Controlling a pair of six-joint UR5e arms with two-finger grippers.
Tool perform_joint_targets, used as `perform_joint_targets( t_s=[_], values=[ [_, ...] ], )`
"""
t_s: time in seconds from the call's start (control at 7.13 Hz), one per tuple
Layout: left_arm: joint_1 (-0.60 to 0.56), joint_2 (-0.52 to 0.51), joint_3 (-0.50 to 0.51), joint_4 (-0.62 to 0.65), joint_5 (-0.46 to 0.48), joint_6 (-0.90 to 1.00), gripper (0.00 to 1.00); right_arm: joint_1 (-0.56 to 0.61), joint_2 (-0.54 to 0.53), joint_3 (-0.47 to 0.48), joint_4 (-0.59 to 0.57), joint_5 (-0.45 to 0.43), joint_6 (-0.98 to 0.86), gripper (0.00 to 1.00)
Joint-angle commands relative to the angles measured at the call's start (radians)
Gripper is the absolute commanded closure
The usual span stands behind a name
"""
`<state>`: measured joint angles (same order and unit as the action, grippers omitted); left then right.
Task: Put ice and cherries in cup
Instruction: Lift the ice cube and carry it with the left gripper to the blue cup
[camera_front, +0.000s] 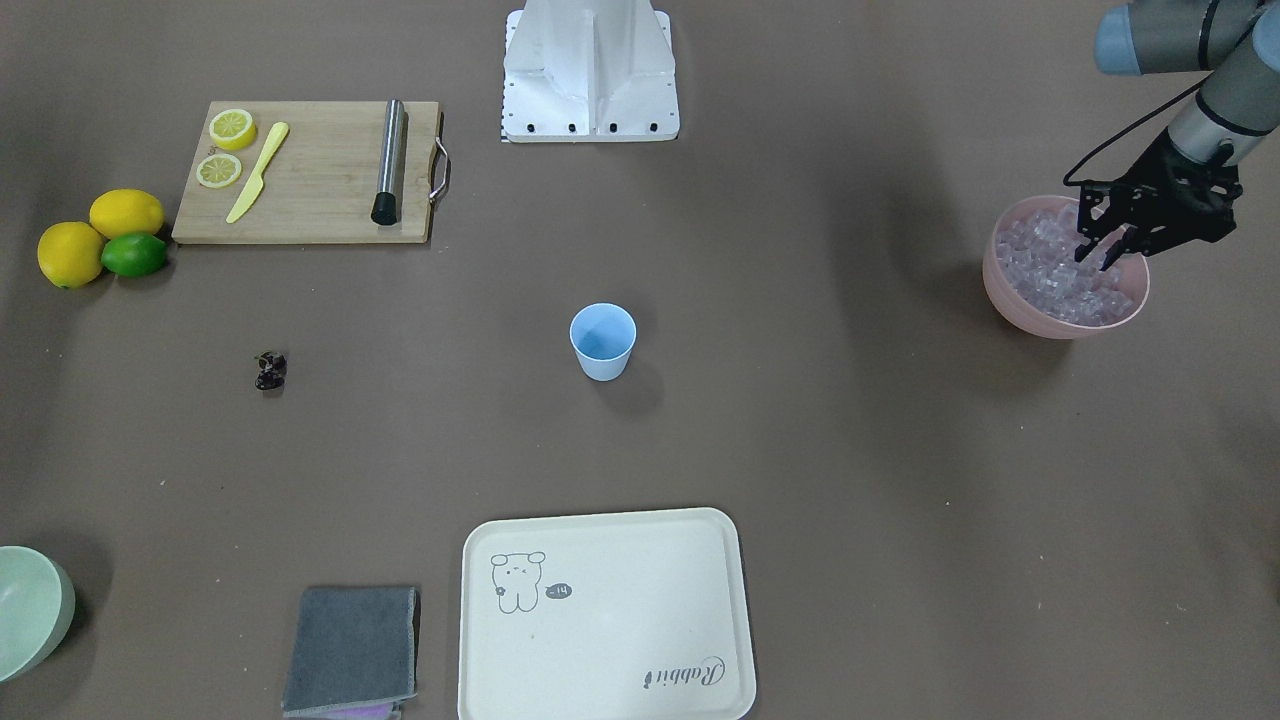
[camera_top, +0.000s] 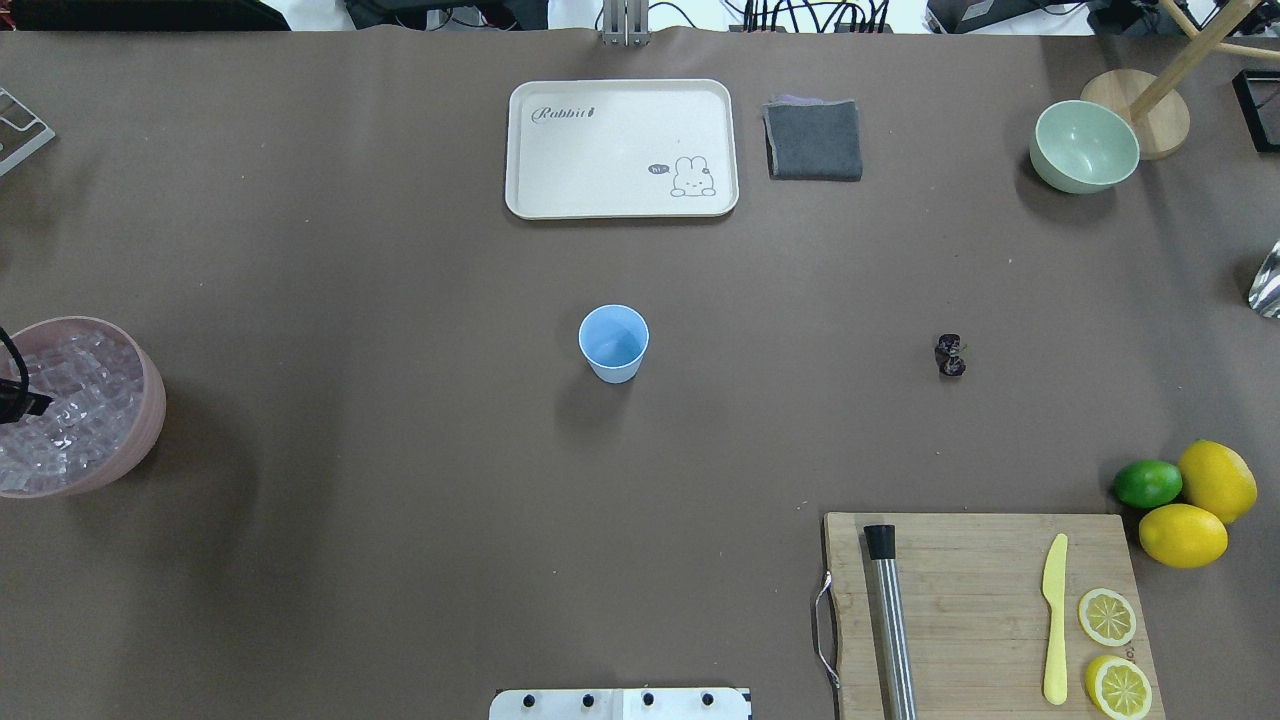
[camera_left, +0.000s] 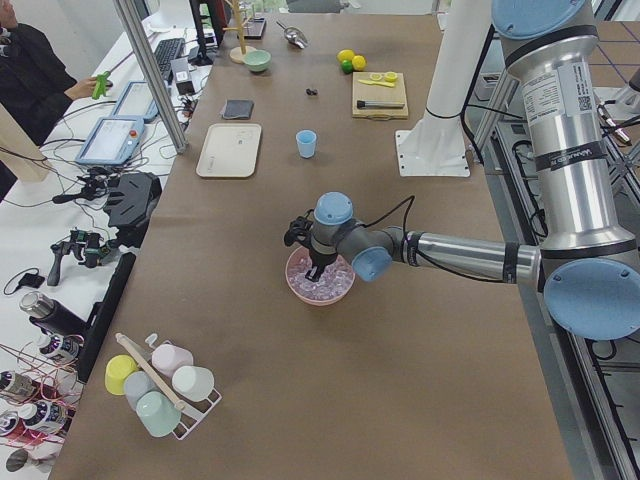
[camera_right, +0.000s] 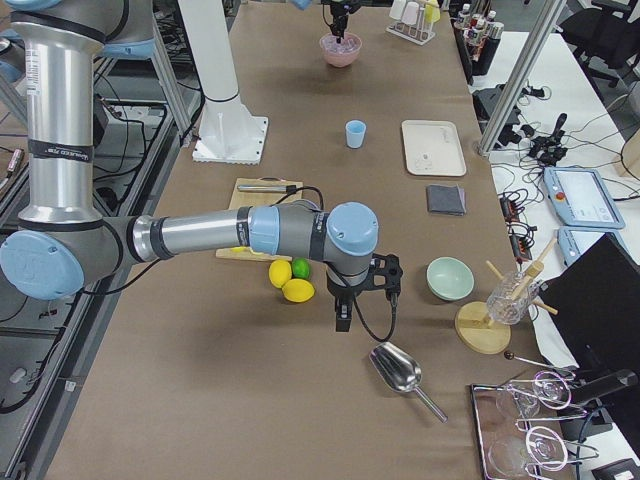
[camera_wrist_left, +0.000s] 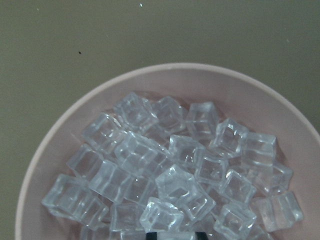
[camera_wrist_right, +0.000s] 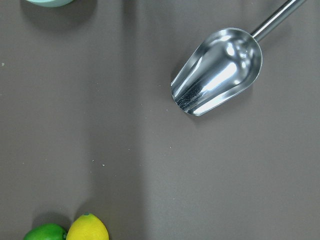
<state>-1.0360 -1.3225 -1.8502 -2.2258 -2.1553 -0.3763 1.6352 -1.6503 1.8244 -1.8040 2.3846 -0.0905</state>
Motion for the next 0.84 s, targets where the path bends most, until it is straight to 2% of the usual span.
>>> perform_joint_targets(
  t_s=[0.0,0.28,0.42,0.56,0.7],
  values=[
    [-0.065,-0.036,-0.027,0.0,0.003,-0.003,1.0,0.0,0.0,0.001,0.0,0.004,0.0,0.0],
    [-0.07,-0.13,-0.057,-0.005,-0.009,-0.019,1.0,0.0,0.001,0.001,0.003,0.002,-0.002,0.0],
    [-0.068,-0.211,-0.058,-0.005,-0.008,-0.038,1.0,0.0,0.003,0.001,0.003,0.001,-0.002,0.0],
    [-0.043,-0.325,-0.054,-0.002,-0.009,-0.199,1.0,-0.001,0.003,0.001,0.003,0.001,-0.002,0.0],
    [0.041,-0.439,-0.05,0.001,0.003,-0.331,1.0,-0.001,0.003,0.001,0.003,0.001,-0.003,0.0]
  ],
)
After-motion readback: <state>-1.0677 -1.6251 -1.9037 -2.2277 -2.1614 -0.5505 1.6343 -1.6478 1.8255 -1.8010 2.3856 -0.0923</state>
